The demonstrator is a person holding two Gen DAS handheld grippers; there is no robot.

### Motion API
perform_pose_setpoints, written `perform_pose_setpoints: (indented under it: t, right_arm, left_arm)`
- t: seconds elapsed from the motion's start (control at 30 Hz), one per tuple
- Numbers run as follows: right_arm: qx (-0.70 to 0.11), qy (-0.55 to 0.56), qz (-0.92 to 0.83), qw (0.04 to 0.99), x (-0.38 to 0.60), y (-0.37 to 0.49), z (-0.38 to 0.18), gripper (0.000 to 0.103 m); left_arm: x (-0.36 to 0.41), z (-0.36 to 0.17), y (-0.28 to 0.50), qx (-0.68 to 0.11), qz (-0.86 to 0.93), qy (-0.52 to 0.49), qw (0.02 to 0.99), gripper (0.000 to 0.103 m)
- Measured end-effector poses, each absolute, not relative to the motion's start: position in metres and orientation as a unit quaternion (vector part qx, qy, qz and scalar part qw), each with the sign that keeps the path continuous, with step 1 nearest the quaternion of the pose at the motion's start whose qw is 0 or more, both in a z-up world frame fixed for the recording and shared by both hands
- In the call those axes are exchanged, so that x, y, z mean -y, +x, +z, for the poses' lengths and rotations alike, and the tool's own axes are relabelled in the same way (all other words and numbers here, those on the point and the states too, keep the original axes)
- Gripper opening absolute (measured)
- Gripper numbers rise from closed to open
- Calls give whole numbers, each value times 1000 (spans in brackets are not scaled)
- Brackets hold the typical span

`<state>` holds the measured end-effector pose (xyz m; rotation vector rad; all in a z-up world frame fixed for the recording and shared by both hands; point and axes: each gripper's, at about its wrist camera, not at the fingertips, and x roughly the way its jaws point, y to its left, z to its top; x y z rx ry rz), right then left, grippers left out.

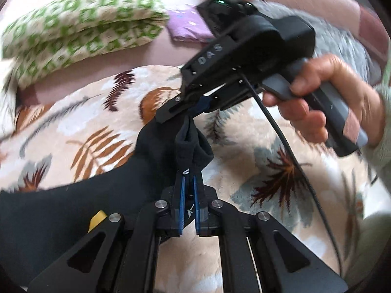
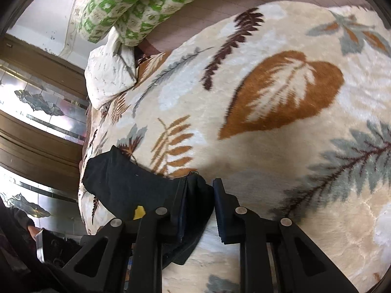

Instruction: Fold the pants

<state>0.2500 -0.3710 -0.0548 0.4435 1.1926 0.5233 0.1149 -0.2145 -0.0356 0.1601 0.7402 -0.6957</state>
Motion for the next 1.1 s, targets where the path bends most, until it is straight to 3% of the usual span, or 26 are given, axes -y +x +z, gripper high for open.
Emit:
perform_pose_setpoints:
  t: [0.27,1.1]
  right_arm:
    - [-560,155,256,773,310,256,-35,19]
    - [-586,68,281,757,158,270,-39,19]
  left_arm:
    - [154,-25,112,-365,-299,-19,881,4]
    - [38,-44,119,-393,-240,-149,875,4]
